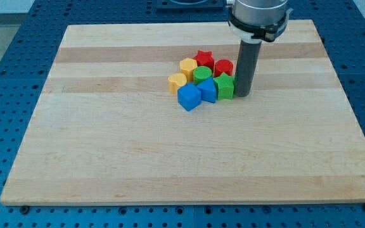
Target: Move the green star below the red circle
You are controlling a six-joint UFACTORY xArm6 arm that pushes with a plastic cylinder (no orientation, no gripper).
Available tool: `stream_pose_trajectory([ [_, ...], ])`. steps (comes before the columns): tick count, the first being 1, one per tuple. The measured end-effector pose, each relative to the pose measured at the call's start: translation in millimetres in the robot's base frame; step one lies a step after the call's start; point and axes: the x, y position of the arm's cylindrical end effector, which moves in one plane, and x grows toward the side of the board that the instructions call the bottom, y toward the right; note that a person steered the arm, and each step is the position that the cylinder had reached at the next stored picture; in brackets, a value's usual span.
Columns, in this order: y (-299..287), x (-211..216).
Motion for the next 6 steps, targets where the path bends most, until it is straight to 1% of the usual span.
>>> stream_pose_trajectory([
  [1,5,0],
  [2,35,35],
  [3,-28,81],
  [4,-129,64],
  [5,-147,57],
  [6,-134,50],
])
